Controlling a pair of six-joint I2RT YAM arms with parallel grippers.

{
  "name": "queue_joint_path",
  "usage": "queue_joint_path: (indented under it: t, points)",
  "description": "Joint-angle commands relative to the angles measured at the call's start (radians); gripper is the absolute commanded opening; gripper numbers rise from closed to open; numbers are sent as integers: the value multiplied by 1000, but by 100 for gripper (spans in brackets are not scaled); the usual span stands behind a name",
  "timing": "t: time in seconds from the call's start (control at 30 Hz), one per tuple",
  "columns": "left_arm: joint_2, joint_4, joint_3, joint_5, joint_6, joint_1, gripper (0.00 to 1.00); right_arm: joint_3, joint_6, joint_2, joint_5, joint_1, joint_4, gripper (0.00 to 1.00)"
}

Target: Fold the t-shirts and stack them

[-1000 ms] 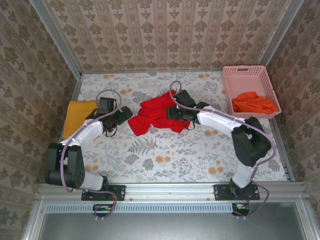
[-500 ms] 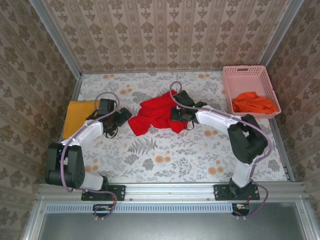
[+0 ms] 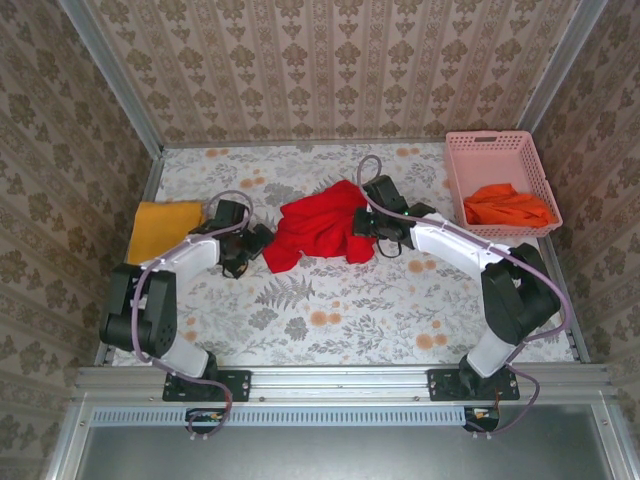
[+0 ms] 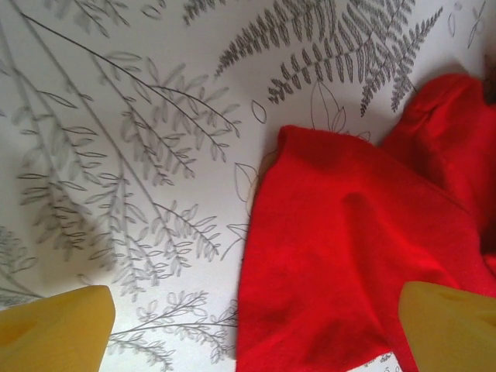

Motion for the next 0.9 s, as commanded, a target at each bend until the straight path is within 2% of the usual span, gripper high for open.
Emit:
queue_joint_path:
  t: [0.0, 0.07, 0.27, 0.33, 0.43, 0.53, 0.57, 0.6, 0.7, 0.87]
  points:
    - [42, -14, 43, 46, -61, -24, 91, -47, 25, -36, 65, -16, -19, 0]
    - [64, -19, 56, 52, -72, -34, 87, -81, 45, -71, 91, -39, -12, 0]
    - [161, 29, 89, 129, -127, -46, 72, -185, 125, -131, 50, -111, 32, 0]
    - [193, 26, 114, 145, -129, -50, 62, -196, 127, -135, 51, -111, 29, 0]
    - [224, 23, 138, 162, -133, -55, 40, -206, 134, -137, 47, -111, 21, 0]
    - [229, 15, 158, 161, -117, -52, 10, -212, 129, -154, 62, -112, 12, 0]
    - [224, 9, 163, 154, -107, -51, 3, -213, 123, -163, 69, -113, 4, 0]
    - [214, 1, 169, 142, -94, -48, 0, -211, 114, -175, 79, -114, -8, 0]
    - [165, -13, 177, 86, -57, -35, 0, -229, 93, -227, 116, -128, -37, 1]
    - [63, -25, 179, 2, -17, -2, 0, -315, 91, -349, 128, -195, -62, 9]
